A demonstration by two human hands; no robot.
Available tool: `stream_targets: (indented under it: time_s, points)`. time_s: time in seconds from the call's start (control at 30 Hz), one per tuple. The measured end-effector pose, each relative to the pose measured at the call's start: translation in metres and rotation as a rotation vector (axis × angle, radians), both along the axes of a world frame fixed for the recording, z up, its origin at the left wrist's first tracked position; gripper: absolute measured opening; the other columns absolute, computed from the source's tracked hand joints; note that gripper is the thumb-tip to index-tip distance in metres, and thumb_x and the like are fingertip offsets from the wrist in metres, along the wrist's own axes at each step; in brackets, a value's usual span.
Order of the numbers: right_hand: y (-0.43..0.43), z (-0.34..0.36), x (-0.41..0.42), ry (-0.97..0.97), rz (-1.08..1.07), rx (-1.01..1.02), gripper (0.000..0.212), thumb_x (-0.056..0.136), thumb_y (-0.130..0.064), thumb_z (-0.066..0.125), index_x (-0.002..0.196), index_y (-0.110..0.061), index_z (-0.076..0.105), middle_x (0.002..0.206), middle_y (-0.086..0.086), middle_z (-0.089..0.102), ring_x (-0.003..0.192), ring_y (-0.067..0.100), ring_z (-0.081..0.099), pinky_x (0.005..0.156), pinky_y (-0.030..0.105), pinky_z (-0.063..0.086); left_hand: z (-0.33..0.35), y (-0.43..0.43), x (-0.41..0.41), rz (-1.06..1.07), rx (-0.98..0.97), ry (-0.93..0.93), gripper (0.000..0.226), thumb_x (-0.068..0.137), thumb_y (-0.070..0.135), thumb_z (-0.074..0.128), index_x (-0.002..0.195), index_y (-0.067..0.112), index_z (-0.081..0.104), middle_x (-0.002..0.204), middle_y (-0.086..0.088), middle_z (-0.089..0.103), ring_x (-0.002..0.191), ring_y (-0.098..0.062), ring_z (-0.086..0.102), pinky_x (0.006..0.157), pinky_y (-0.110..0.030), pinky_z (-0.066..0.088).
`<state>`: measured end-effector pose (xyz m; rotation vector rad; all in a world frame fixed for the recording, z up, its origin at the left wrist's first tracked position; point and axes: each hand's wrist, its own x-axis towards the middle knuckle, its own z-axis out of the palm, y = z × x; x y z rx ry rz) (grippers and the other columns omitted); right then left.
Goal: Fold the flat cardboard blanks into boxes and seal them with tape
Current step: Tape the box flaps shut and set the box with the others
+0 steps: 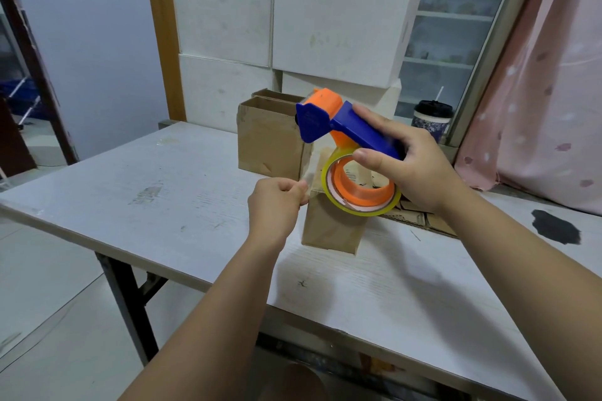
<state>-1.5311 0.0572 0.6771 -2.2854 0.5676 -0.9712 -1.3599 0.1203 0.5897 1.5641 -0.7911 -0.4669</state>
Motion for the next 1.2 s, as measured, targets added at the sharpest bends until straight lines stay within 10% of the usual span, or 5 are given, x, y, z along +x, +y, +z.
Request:
stream_targets:
  time_s: [0.33,0.53,0.8,0.93,1.2]
  points:
    - [0.003,0.001,0.004,0.027,-0.006,0.002,0.061,0.073,-0.049,0.067,0.131,-0.051,0.048,0.131,-0.026,0.054,0.112,-0.005,0.055,0.093,0.018,0.045,0.0,-0.008,0.004,-0.059,0.071,0.215,0.016,0.086,0.032,0.068,0.088,0.016,0.072,0.07,0.009,0.067,0.069,-0.005,0.064,0.058,-0.02,0.042]
    - [0.002,0.004,0.007,0.032,-0.024,0.017,0.061,0.073,-0.05,0.066,0.132,-0.048,0.049,0.13,-0.024,0.055,0.11,-0.005,0.056,0.091,0.017,0.044,0.003,-0.01,-0.004,0.105,0.27,-0.467,0.052,0.086,0.026,0.067,0.133,0.028,0.045,0.131,-0.003,0.043,0.108,-0.018,0.049,0.082,-0.031,0.046]
    - [0.002,0.005,0.007,0.029,-0.019,0.019,0.061,0.074,-0.05,0.065,0.132,-0.048,0.048,0.128,-0.026,0.055,0.109,-0.006,0.055,0.089,0.013,0.044,-0.017,0.016,-0.033,0.043,-0.228,-0.093,0.037,0.092,0.006,0.048,0.118,0.025,0.066,0.093,0.029,0.06,0.086,0.02,0.056,0.069,0.006,0.039]
    - [0.001,0.005,0.008,0.024,-0.01,0.028,0.063,0.074,-0.049,0.065,0.134,-0.043,0.049,0.128,-0.025,0.054,0.108,-0.01,0.054,0.087,0.008,0.043,-0.03,0.019,-0.035,-0.086,-0.138,-0.119,0.034,0.091,0.017,0.056,0.12,0.036,0.06,0.09,0.039,0.056,0.102,-0.001,0.06,0.067,-0.001,0.043]
    - [-0.001,0.005,0.004,0.029,0.014,0.05,0.066,0.076,-0.048,0.071,0.138,-0.04,0.047,0.133,-0.02,0.054,0.113,-0.005,0.054,0.093,0.015,0.044,-0.012,0.007,-0.027,0.044,-0.204,-0.645,0.035,0.089,0.025,0.063,0.124,0.024,0.06,0.103,0.008,0.069,0.085,-0.002,0.054,0.081,-0.018,0.046]
